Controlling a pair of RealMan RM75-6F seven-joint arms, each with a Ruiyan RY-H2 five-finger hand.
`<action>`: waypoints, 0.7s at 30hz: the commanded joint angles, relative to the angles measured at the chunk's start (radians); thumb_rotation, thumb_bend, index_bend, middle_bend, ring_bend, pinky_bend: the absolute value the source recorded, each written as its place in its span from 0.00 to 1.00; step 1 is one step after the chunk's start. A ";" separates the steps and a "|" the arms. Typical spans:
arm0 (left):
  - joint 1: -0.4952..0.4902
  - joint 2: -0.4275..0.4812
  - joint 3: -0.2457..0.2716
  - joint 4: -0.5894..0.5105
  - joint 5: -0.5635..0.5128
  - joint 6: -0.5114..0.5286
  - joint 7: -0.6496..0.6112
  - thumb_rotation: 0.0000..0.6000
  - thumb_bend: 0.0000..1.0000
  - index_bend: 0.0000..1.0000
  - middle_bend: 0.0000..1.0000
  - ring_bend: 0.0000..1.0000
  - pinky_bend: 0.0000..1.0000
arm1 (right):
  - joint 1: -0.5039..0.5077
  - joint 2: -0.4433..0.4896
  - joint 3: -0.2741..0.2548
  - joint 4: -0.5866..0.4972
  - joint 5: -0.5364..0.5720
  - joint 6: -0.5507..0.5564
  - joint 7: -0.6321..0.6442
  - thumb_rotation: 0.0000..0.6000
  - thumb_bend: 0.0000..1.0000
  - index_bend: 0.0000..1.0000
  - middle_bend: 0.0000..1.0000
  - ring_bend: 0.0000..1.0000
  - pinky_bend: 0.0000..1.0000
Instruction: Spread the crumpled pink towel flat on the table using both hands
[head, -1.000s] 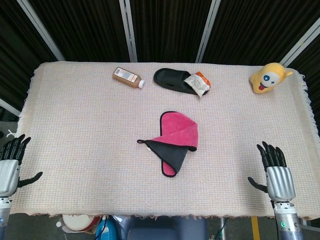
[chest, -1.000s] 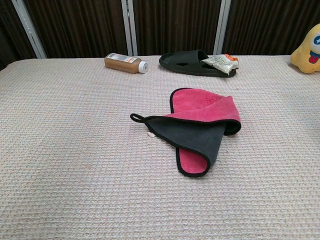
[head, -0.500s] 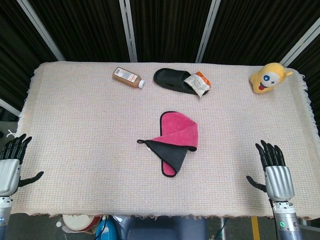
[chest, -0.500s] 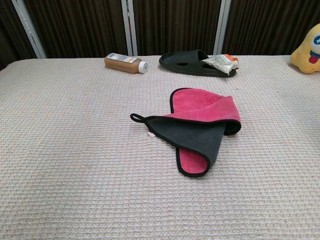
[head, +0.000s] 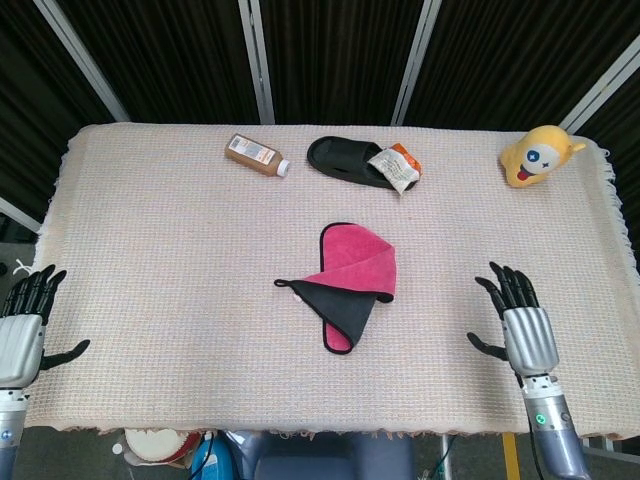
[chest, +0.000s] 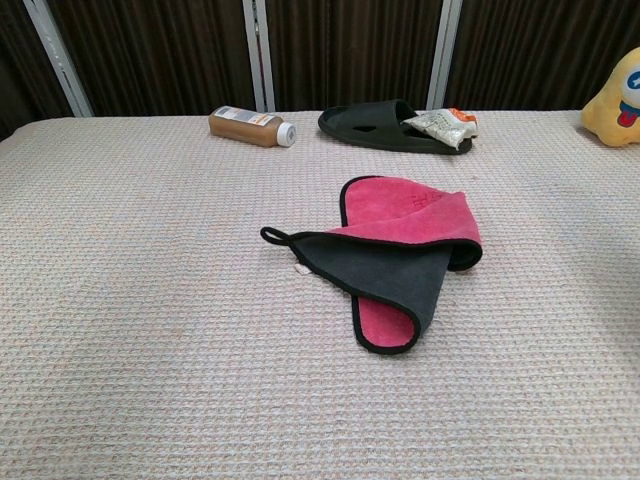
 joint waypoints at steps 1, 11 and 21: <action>-0.003 -0.001 -0.004 -0.005 -0.001 -0.002 0.003 1.00 0.01 0.00 0.00 0.00 0.00 | 0.064 -0.061 0.038 -0.032 0.050 -0.084 -0.078 1.00 0.15 0.20 0.08 0.04 0.08; -0.005 0.006 -0.016 -0.006 -0.010 -0.002 -0.010 1.00 0.01 0.00 0.00 0.00 0.00 | 0.151 -0.221 0.092 -0.006 0.155 -0.181 -0.172 1.00 0.15 0.20 0.08 0.04 0.08; -0.014 0.006 -0.022 -0.005 -0.026 -0.022 -0.022 1.00 0.01 0.00 0.00 0.00 0.00 | 0.212 -0.352 0.138 0.083 0.208 -0.196 -0.220 1.00 0.15 0.22 0.10 0.04 0.08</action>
